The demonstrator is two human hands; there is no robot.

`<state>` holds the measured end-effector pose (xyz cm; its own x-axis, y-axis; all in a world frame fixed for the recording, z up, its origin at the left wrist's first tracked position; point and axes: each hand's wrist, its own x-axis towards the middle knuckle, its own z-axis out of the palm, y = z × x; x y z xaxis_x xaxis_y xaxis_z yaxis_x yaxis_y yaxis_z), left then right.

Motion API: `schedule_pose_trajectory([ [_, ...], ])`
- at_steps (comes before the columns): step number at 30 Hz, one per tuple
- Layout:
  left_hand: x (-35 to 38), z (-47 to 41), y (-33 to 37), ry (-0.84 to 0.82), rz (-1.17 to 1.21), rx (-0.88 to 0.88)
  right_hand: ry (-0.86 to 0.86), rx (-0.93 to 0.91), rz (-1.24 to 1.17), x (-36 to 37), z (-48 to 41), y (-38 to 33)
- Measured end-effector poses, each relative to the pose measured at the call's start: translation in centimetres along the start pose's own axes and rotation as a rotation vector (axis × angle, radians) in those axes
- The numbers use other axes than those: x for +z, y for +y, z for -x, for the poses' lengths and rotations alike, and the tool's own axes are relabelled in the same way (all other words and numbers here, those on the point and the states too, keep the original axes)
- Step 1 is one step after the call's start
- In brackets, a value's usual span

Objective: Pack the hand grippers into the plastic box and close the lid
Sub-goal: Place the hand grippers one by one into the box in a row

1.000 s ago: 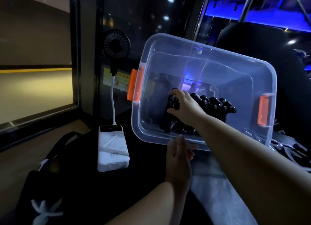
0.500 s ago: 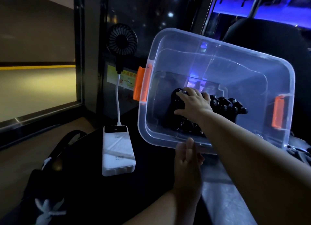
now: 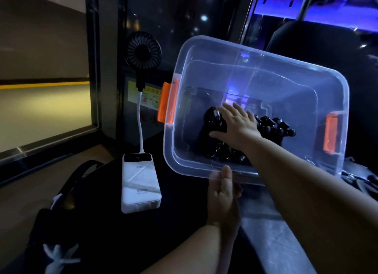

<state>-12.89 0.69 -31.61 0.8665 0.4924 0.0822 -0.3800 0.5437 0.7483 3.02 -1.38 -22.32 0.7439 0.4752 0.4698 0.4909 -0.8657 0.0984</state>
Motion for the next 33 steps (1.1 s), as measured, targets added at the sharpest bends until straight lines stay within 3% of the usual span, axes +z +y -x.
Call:
schedule_pose_trajectory([
  [4, -0.1, 0.0, 0.3, -0.016, -0.173, 0.028, 0.125, 0.039, -0.084, -1.0, 2.7, 1.4],
  [9, -0.1, 0.1, 0.2, 0.008, -0.203, -0.017, 0.204, 0.174, -0.146, -1.8, 7.7, 3.4],
  [14, -0.3, -0.2, -0.4, 0.010, -0.248, 0.057, 0.313, 0.244, -0.177, -2.6, 13.0, 5.1],
  [24, -0.2, -0.7, -1.1, 0.025, -0.236, 0.094, 0.093, 0.220, -0.206, -3.3, 22.4, 9.9],
  [28, -0.1, -0.6, -1.1, 0.036, -0.233, 0.088, 0.086, 0.305, -0.229, -3.7, 25.6, 12.2],
  [33, 0.0, -0.7, -1.1, 0.046, -0.246, 0.080, 0.076, 0.499, -0.087, -4.0, 29.1, 15.8],
])
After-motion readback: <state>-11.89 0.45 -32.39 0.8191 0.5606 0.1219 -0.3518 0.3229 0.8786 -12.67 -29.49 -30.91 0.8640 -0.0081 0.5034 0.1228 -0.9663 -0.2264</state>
